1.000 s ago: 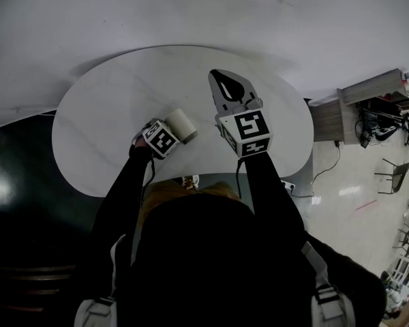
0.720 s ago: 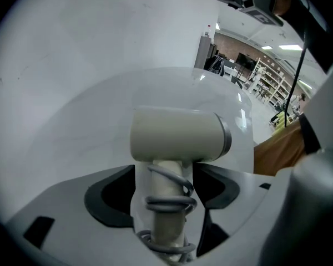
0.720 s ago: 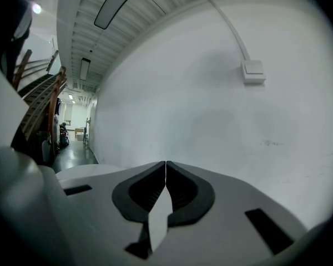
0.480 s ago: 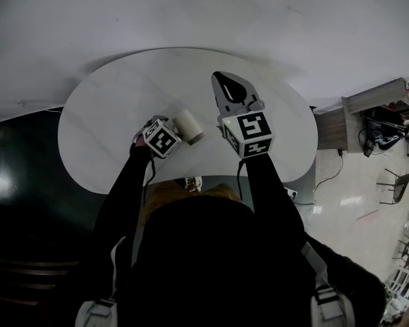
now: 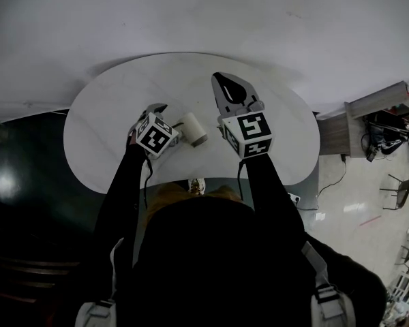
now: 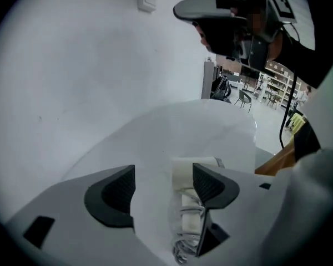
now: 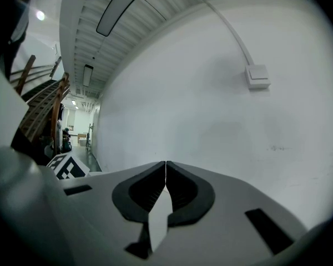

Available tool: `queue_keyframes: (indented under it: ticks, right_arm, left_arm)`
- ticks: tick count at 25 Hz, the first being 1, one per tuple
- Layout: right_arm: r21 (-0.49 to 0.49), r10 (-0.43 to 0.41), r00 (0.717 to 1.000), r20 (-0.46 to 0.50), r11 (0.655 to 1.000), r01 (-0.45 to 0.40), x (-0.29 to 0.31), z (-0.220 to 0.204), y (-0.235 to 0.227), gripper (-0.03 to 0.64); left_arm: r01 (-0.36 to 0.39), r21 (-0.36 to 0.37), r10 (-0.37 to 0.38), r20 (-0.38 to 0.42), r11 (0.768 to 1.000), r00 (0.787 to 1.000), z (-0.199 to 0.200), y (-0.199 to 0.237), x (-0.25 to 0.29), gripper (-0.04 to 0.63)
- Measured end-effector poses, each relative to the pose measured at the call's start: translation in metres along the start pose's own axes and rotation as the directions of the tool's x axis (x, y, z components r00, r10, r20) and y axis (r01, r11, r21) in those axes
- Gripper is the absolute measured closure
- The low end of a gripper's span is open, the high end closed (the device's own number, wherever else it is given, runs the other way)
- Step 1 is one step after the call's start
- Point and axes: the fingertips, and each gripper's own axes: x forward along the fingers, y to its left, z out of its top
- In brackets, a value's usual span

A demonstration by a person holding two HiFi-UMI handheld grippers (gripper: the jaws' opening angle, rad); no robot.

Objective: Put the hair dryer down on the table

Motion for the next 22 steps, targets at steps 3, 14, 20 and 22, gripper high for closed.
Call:
queue_keyframes:
  ticks: [3,14,20,22]
  right_arm:
    - [0.020,0.000,1.000,0.014,1.000,0.000,-0.001,0.003,0.001,0.589]
    - [0.024,0.024,0.999,0.021,0.999,-0.024,0.004,0.009,0.015,0.589]
    - [0.040,0.000,0.999,0.037,0.999,-0.002,0.003,0.014,0.011,0.589]
    - [0.039,0.002,0.999,0.036,0.999,-0.003,0.004,0.014,0.013,0.589]
  left_arm:
    - [-0.072,0.018,0.070,0.084,0.997,0.994,0.024,0.014,-0.022,0.258]
    - [-0.347,-0.122,0.364,0.438,0.930,0.822,0.100,0.060,-0.124,0.259]
    - [-0.436,-0.220,0.480,0.552,0.872,0.682,0.116,0.075,-0.173,0.259]
    - [-0.439,-0.244,0.494,0.575,0.865,0.653,0.118,0.075,-0.180,0.259]
